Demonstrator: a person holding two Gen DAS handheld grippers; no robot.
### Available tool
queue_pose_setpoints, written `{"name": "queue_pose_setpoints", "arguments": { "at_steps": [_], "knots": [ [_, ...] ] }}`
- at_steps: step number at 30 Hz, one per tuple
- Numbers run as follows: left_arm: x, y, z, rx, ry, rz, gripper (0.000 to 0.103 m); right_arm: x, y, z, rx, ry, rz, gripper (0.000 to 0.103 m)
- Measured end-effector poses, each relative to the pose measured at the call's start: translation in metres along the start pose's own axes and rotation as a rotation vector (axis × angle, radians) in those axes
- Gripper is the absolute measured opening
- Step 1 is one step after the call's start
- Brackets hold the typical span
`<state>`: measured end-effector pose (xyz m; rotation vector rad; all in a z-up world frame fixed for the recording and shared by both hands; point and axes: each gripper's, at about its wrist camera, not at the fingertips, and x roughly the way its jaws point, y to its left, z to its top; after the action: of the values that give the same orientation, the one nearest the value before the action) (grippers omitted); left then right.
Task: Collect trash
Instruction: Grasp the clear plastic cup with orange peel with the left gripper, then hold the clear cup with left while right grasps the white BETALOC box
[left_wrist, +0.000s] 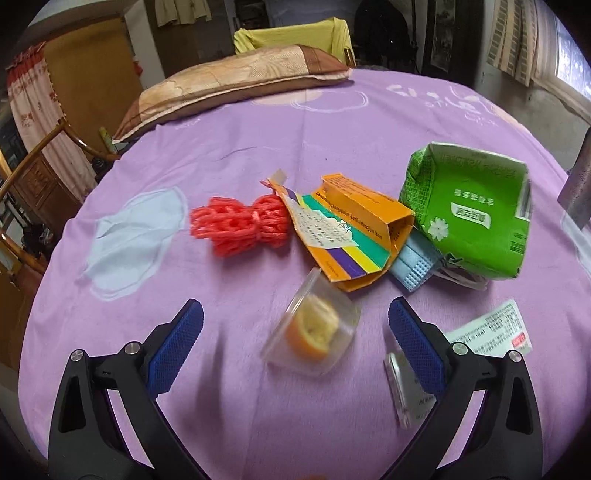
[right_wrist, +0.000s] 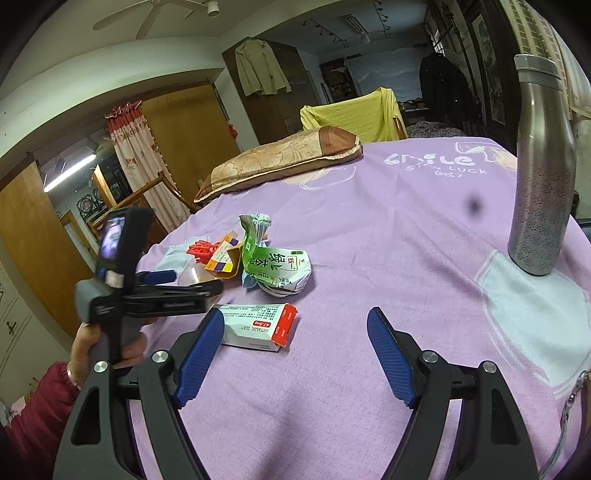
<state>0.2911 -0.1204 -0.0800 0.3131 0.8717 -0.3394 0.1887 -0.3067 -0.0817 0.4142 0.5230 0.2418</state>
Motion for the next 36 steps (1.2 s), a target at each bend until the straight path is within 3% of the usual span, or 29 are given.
{"name": "queue_pose_setpoints", "arguments": {
  "at_steps": [1,3,4,7,15,23,25,29,31,36],
  "knots": [
    [0.003,0.001,0.001,-0.002,0.004,0.003,0.089,0.001,0.0,0.0,0.001,0.003,0.001,0.079],
    [0.008,0.006,0.0,-0.011,0.029,-0.044,0.049,0.001,-0.001,0.0,0.004,0.009,0.005,0.079],
    [0.008,0.01,-0.002,-0.023,0.042,-0.081,0.045,0.001,-0.002,0.0,0.007,0.011,0.007,0.079],
    [-0.007,0.022,-0.014,-0.035,0.015,-0.043,0.035,0.001,-0.001,0.0,0.006,0.013,0.006,0.079],
    [-0.059,0.081,-0.058,-0.158,-0.026,-0.03,0.035,0.015,0.012,-0.003,-0.053,0.09,0.026,0.079],
    [-0.061,0.097,-0.074,-0.187,-0.042,-0.06,0.038,0.047,0.032,0.005,-0.061,0.194,0.016,0.079],
    [-0.059,0.096,-0.077,-0.183,-0.036,-0.071,0.042,0.055,0.041,0.01,-0.087,0.203,0.001,0.079],
    [-0.054,0.093,-0.083,-0.171,-0.034,-0.037,0.066,0.081,0.055,0.013,-0.124,0.262,-0.019,0.079],
    [-0.052,0.095,-0.085,-0.171,-0.035,-0.012,0.07,0.09,0.059,0.009,-0.127,0.312,0.016,0.079],
    [-0.054,0.106,-0.09,-0.185,-0.041,0.008,0.079,0.073,0.089,-0.007,-0.185,0.388,0.265,0.078]
  ]
}}
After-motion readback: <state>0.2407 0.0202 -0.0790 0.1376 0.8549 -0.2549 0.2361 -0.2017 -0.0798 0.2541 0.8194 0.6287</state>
